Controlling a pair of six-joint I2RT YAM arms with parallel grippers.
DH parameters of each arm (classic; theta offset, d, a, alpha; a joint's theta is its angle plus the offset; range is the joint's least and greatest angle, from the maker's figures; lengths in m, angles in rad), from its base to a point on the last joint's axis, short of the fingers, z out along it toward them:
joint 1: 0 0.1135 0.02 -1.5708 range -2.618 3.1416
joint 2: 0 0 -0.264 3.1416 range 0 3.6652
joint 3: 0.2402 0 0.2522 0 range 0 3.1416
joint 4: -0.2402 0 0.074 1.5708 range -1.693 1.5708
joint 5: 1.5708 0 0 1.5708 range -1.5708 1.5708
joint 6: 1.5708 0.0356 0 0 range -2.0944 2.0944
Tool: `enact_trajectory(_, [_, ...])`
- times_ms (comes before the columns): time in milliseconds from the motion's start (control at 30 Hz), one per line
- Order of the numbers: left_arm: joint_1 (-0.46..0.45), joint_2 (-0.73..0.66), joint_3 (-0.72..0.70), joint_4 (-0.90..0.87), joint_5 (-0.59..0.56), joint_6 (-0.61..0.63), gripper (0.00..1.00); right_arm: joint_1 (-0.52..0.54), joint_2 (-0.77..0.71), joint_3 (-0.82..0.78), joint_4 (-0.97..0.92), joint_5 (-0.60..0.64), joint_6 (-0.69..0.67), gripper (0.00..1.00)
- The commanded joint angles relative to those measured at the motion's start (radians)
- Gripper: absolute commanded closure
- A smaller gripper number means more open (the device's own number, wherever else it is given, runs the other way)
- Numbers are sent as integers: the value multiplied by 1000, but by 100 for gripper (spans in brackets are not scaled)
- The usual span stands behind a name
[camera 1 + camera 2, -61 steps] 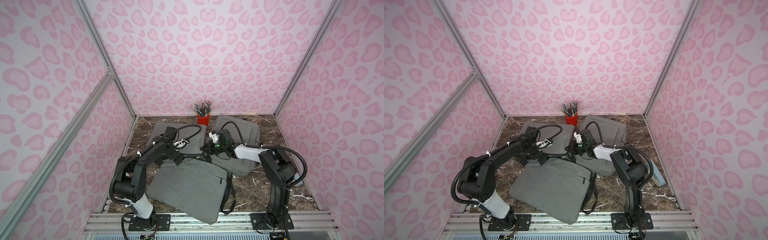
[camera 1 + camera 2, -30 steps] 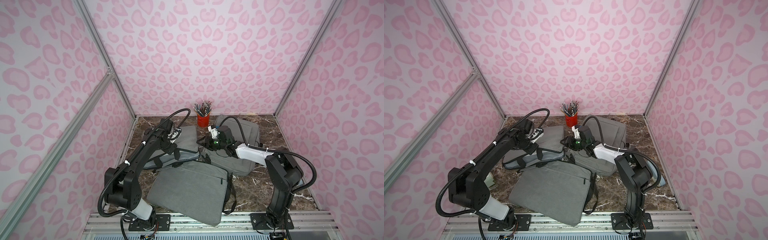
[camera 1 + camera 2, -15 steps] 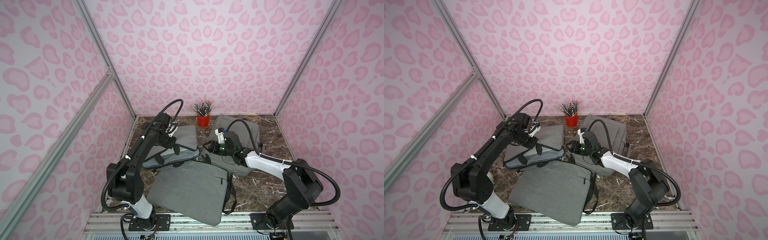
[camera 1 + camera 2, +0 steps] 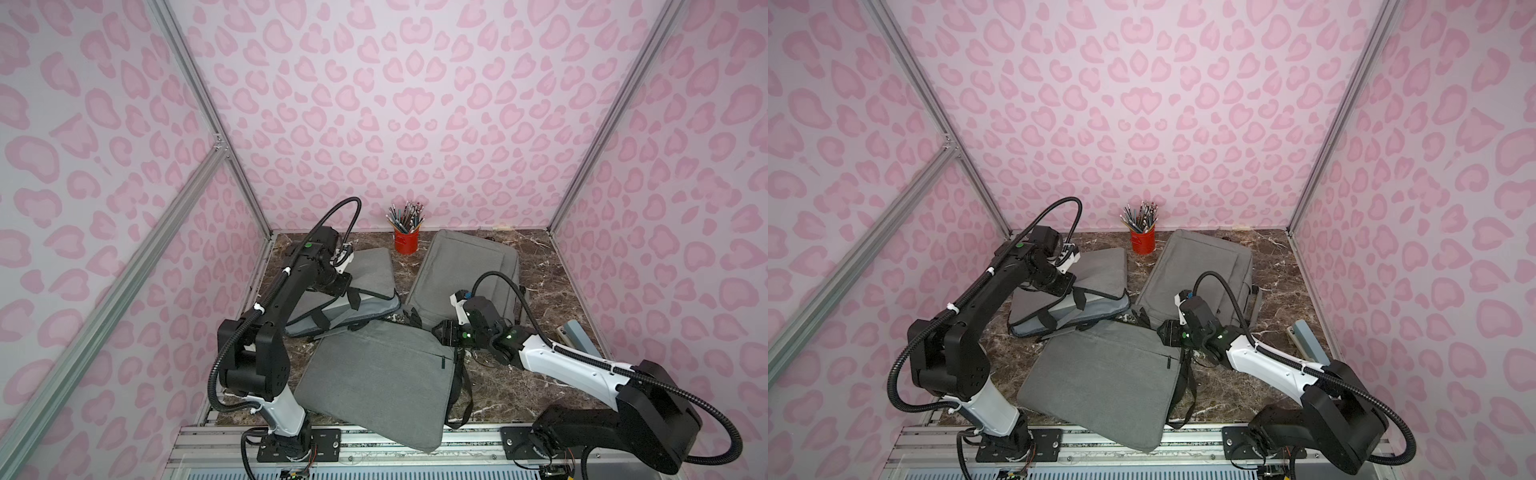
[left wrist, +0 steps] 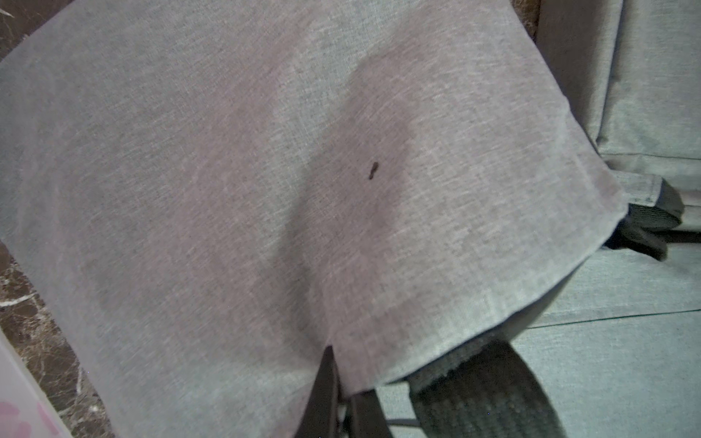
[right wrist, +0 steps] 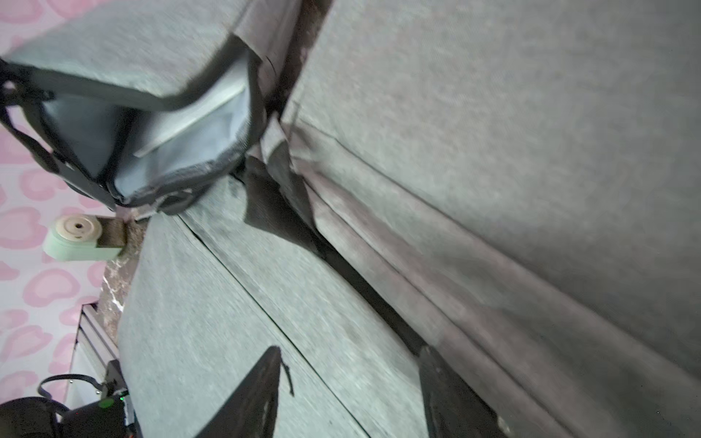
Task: Open the zippered laptop bag and take out the laptop
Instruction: Open the bag flap on the zippered laptop bag, then move the zippered laptop bag to the zippered laptop bag.
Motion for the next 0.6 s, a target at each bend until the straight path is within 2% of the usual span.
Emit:
enact_trajectory(0, [9, 5, 19, 30, 16, -32, 98, 2, -8, -59, 10, -39, 0, 41])
enact_trajectory(367, [29, 12, 22, 35, 33, -38, 98, 5, 16, -98, -67, 41, 2, 41])
enact_trajectory(567, [37, 15, 7, 42, 37, -35, 99, 6, -43, -96, -145, 100, 0, 41])
